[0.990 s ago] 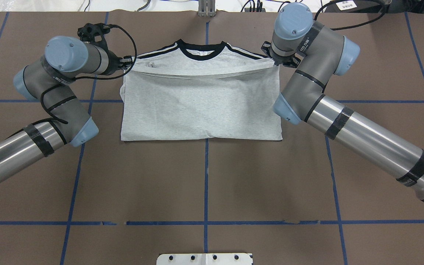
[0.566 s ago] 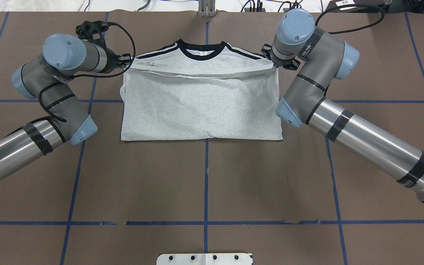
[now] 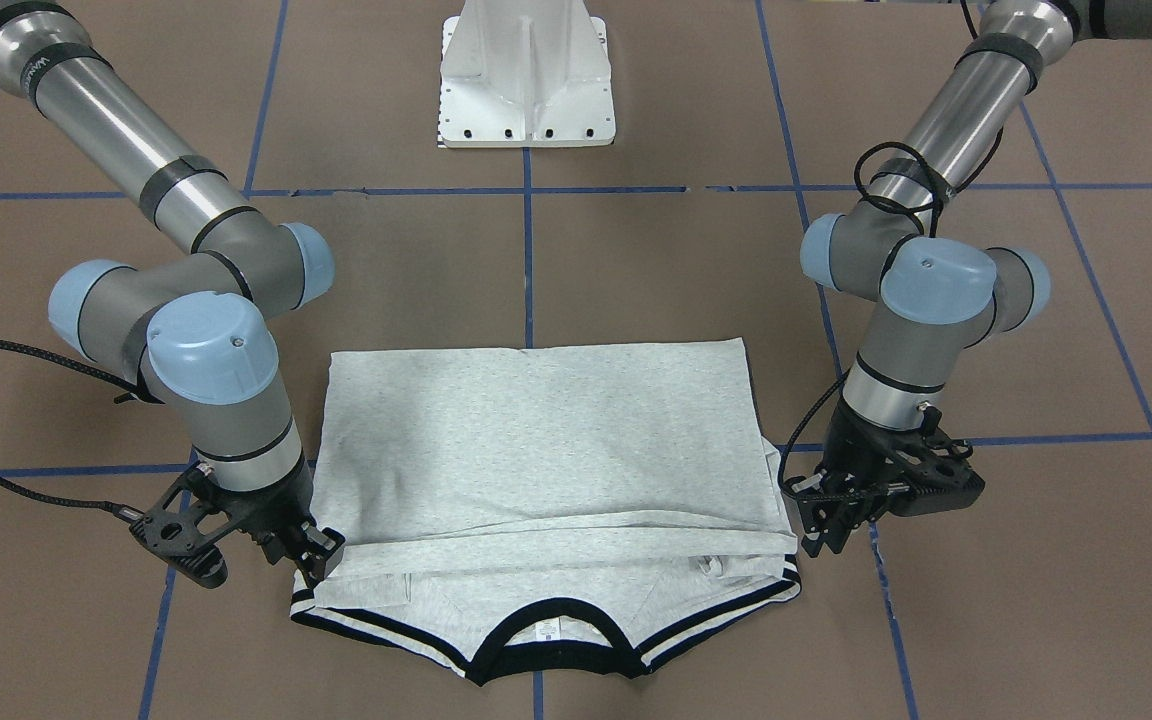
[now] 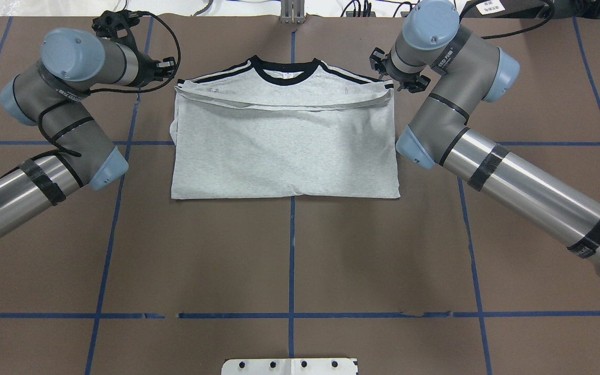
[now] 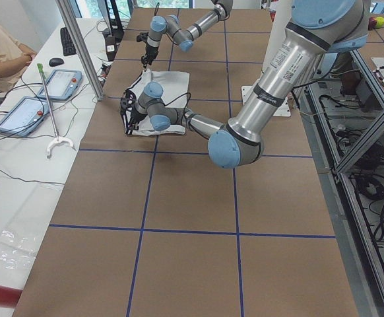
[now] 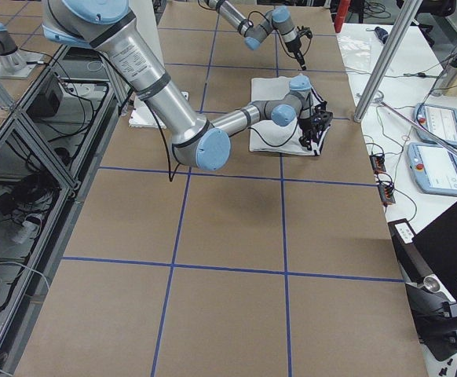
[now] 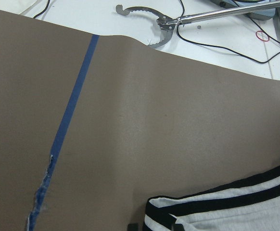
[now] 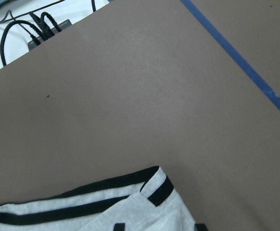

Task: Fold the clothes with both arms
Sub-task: 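Move the right gripper to the folded shirt's side edge while the left holds still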

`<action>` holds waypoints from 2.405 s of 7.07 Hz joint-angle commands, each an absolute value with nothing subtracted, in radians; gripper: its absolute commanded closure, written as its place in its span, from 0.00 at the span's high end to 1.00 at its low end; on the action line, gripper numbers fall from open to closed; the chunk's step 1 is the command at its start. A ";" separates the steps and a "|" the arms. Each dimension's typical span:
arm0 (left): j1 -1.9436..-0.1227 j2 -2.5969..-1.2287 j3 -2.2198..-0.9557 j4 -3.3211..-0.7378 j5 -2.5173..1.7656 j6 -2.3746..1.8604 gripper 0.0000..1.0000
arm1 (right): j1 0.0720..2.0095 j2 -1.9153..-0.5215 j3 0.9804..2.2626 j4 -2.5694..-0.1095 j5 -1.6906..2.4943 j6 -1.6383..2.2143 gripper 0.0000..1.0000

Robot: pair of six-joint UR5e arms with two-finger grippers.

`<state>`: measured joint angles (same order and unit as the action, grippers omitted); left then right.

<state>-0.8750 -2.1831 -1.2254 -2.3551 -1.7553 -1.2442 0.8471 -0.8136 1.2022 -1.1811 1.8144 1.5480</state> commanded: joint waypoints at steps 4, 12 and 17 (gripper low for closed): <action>-0.894 -2.171 -1.259 -2.482 -1.879 -1.250 0.38 | 0.708 -1.187 1.685 -1.175 1.896 1.806 0.82; -0.894 -2.171 -1.273 -2.479 -1.878 -1.252 0.38 | 0.574 -1.237 1.642 -1.049 1.799 1.988 0.74; -0.894 -2.171 -1.276 -2.477 -1.878 -1.252 0.39 | 0.586 -1.238 1.651 -1.049 1.790 1.980 0.00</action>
<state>-0.8943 -2.1706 -1.2757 -2.4774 -1.8776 -1.2517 0.5834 -1.2386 1.6454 -1.0494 1.7884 1.9820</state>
